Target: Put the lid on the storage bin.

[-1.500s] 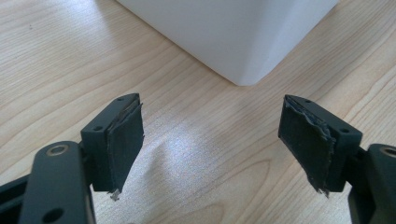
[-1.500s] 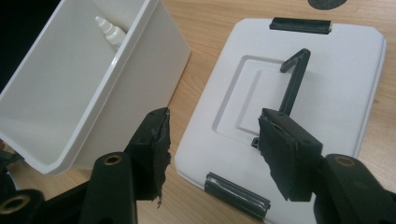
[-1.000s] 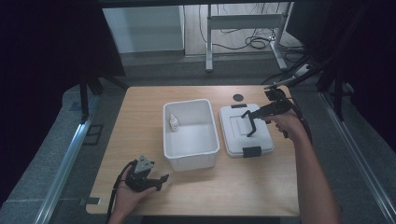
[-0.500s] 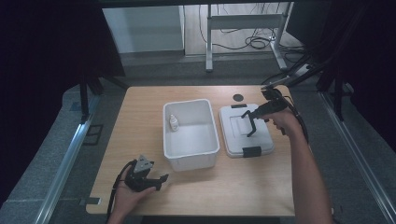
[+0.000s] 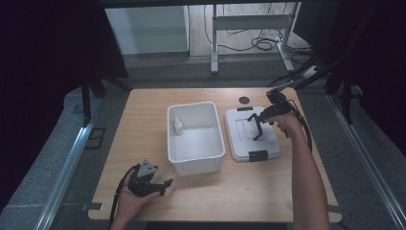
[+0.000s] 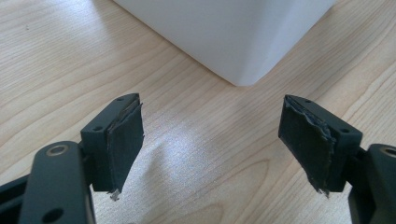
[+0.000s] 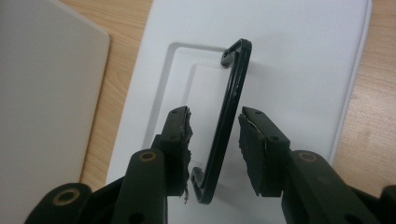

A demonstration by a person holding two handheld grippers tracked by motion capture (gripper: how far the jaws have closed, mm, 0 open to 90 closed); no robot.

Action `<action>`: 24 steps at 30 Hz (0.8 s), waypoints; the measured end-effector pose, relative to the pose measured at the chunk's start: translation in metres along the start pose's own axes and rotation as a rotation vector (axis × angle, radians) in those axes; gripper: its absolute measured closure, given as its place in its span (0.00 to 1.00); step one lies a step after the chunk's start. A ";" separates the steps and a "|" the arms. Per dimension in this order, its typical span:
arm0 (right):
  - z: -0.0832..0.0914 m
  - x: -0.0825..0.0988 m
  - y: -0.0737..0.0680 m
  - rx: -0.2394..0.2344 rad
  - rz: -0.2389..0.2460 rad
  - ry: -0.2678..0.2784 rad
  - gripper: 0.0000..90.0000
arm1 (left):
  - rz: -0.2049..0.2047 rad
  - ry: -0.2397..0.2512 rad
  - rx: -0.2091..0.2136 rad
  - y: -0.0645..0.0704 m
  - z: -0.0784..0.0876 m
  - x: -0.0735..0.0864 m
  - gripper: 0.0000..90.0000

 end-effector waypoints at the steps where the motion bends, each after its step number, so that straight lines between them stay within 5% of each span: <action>1: -0.002 0.000 0.001 -0.001 -0.001 -0.006 0.71 | 0.001 0.001 0.000 0.000 0.000 0.000 0.25; 24: -0.032 0.001 0.014 -0.062 -0.123 -0.048 0.88 | 0.005 -0.011 0.003 -0.001 -0.002 0.001 0.25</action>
Point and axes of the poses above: each handheld gripper's, and its own axes: z roughly backward along the jaws, x roughly out of its underside, y roughly to its right, the point moved 1 cm from there along -z, roughly forward along the jaws, and after that the axes turned 11 degrees about z, right-handed, at the moved point
